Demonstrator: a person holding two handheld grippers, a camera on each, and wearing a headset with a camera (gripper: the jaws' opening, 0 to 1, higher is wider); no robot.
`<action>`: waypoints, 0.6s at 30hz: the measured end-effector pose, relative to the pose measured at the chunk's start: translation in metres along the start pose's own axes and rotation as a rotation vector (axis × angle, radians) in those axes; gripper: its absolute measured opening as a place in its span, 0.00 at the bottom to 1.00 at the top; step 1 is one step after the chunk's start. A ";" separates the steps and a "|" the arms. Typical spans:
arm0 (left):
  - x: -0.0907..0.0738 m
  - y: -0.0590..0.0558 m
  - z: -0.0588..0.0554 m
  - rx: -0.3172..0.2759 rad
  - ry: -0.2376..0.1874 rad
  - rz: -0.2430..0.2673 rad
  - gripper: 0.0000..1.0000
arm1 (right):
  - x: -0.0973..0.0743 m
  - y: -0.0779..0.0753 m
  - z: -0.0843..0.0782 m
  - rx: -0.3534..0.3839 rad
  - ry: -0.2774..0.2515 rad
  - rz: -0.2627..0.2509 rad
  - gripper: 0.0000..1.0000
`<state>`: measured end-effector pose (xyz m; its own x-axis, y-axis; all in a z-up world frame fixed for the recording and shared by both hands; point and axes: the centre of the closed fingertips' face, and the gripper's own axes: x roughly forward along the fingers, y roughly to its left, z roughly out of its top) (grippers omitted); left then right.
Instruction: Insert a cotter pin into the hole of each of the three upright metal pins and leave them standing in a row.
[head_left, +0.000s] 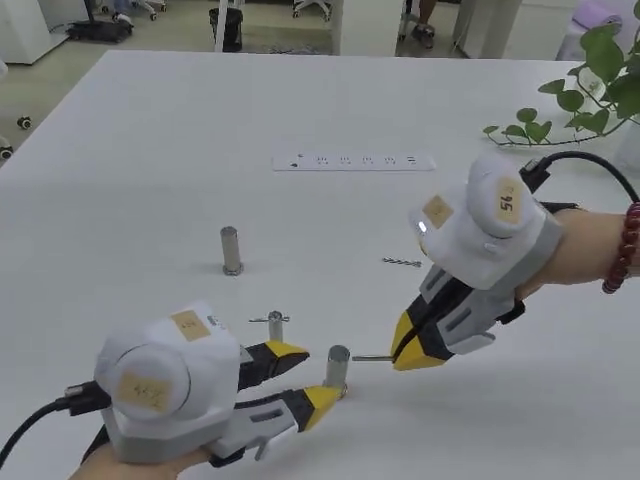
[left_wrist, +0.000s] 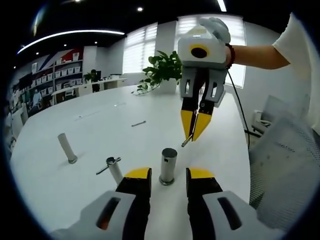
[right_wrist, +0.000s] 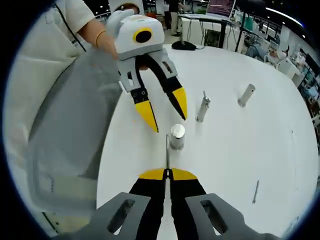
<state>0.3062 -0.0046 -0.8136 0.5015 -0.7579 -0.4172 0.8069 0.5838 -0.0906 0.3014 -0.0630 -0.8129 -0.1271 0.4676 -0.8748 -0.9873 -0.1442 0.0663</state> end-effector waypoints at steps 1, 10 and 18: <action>0.002 0.001 0.000 -0.004 0.001 0.003 0.26 | 0.001 -0.001 -0.002 -0.001 0.004 0.000 0.03; 0.011 0.001 -0.003 -0.017 0.013 0.002 0.22 | 0.008 -0.011 -0.010 -0.004 0.036 -0.001 0.03; 0.019 0.000 -0.004 -0.015 0.022 0.000 0.18 | 0.011 -0.015 -0.013 -0.014 0.054 -0.001 0.03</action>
<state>0.3143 -0.0174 -0.8256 0.4946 -0.7514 -0.4368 0.8020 0.5883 -0.1038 0.3157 -0.0673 -0.8300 -0.1204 0.4199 -0.8995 -0.9859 -0.1564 0.0589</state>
